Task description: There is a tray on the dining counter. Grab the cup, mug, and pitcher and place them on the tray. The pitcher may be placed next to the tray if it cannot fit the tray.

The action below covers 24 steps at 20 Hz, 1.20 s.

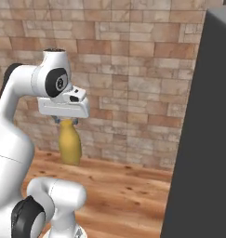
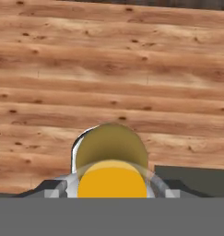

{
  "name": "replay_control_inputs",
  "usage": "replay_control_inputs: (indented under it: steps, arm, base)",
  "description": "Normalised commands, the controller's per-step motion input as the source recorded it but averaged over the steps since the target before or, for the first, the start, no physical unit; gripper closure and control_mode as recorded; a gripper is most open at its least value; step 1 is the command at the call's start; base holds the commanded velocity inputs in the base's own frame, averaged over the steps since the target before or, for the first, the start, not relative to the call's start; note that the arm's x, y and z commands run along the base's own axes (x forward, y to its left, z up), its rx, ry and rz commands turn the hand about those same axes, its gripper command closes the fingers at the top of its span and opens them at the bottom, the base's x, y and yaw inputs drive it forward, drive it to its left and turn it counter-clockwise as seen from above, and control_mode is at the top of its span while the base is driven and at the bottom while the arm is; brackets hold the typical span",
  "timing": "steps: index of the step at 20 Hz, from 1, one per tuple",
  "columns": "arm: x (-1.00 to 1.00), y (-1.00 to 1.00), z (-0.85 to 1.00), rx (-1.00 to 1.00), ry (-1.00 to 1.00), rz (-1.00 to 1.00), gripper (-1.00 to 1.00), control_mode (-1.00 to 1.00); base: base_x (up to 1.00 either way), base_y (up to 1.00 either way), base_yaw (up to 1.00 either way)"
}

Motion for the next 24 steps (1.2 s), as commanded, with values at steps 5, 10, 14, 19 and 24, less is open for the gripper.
replay_control_inputs:
  steps: [5, 10, 14, 19, 24]
  arm:
    - [0.0, 0.0, 0.0, 0.0, 0.0, 0.0, 1.0, 1.0]
    - [0.0, 0.0, 0.0, 0.0, 0.0, 0.0, 1.0, 1.0]
    - [0.0, 0.0, 0.0, 0.0, 0.0, 0.0, 1.0, 1.0]
    - [0.0, 0.0, 0.0, 0.0, 0.0, 0.0, 1.0, 1.0]
    - [0.0, 0.0, 0.0, 0.0, 0.0, 0.0, 1.0, 1.0]
  base:
    - [1.0, 0.0, 0.28]
    - [1.0, 0.0, 0.68]
    - [1.0, -0.01, 0.71]
    - [1.0, -0.01, 0.72]
    - [0.97, 0.0, 0.74]
